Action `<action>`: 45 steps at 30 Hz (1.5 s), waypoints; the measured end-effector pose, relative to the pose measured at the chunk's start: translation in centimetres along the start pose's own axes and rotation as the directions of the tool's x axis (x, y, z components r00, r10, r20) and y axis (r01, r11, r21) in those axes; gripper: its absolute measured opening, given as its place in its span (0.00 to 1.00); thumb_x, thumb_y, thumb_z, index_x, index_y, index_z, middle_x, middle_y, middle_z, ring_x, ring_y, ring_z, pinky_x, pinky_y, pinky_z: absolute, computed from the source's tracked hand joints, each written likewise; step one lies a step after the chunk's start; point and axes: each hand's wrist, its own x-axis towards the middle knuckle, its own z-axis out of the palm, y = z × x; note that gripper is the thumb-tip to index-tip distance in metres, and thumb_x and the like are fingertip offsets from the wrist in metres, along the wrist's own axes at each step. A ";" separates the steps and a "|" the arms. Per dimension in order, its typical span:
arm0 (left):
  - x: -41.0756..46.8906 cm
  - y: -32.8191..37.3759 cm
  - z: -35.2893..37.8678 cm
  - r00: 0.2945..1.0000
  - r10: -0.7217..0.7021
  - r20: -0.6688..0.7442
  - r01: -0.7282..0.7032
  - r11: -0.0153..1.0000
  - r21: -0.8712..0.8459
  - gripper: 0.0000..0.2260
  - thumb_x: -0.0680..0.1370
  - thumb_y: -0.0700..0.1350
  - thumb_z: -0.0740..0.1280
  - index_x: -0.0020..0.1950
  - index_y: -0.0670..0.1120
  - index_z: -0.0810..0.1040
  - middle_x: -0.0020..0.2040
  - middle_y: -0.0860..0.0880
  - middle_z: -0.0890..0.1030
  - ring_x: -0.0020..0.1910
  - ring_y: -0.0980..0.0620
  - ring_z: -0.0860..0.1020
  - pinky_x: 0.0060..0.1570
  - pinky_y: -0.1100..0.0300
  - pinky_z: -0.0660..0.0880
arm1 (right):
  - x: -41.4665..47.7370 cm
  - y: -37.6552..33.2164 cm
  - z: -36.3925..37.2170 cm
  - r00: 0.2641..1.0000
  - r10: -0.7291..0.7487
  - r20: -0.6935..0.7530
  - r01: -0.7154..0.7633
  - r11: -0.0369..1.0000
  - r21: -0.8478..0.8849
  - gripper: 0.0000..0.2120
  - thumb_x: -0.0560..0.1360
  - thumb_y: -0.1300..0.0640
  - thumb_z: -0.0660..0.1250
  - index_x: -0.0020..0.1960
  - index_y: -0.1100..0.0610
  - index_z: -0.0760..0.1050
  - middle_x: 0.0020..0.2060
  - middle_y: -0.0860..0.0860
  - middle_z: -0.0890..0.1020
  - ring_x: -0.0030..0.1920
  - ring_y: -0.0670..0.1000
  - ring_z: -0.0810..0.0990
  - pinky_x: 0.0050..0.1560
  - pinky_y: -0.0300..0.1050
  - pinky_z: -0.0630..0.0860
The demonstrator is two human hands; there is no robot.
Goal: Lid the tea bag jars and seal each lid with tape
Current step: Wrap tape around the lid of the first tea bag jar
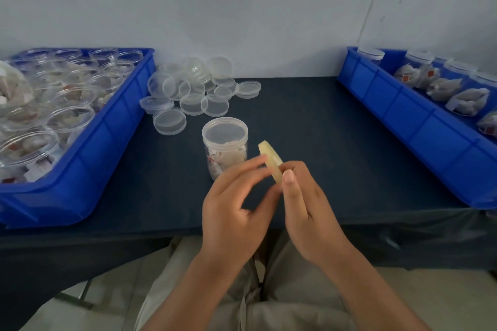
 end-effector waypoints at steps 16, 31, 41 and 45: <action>1.2 -0.4 -1.2 0.993 0.112 -0.047 -0.113 0.993 -0.031 0.17 0.77 0.48 0.79 0.62 0.44 0.85 0.62 0.51 0.85 0.63 0.54 0.82 0.61 0.53 0.80 | 0.0 1.2 0.5 0.985 -0.134 -0.109 0.145 0.985 0.091 0.28 0.86 0.35 0.50 0.53 0.57 0.74 0.38 0.46 0.73 0.36 0.51 0.71 0.35 0.47 0.70; 2.4 -1.1 -1.4 0.929 -0.144 0.341 0.159 0.987 -0.015 0.16 0.87 0.53 0.53 0.64 0.49 0.77 0.59 0.55 0.69 0.64 0.55 0.68 0.67 0.37 0.69 | 0.4 -2.4 -0.3 0.936 0.124 0.331 -0.214 0.943 0.253 0.21 0.85 0.49 0.54 0.42 0.64 0.68 0.42 0.62 0.75 0.46 0.63 0.75 0.48 0.56 0.72; 3.1 -0.4 -1.3 0.932 -0.250 0.261 0.279 0.957 -0.078 0.14 0.86 0.57 0.54 0.66 0.57 0.75 0.63 0.58 0.71 0.68 0.50 0.70 0.68 0.56 0.70 | 0.0 -2.2 -0.5 0.918 0.139 0.372 -0.269 0.907 0.325 0.18 0.82 0.54 0.50 0.51 0.66 0.72 0.45 0.62 0.75 0.48 0.63 0.73 0.52 0.56 0.71; 2.2 1.7 -1.0 0.940 -0.338 0.036 0.340 0.938 -0.071 0.20 0.81 0.62 0.65 0.71 0.58 0.75 0.67 0.63 0.73 0.71 0.51 0.73 0.65 0.68 0.70 | -0.7 -2.1 0.2 0.943 0.149 0.297 -0.276 0.849 0.451 0.22 0.86 0.50 0.52 0.75 0.53 0.75 0.67 0.49 0.81 0.70 0.50 0.77 0.77 0.53 0.70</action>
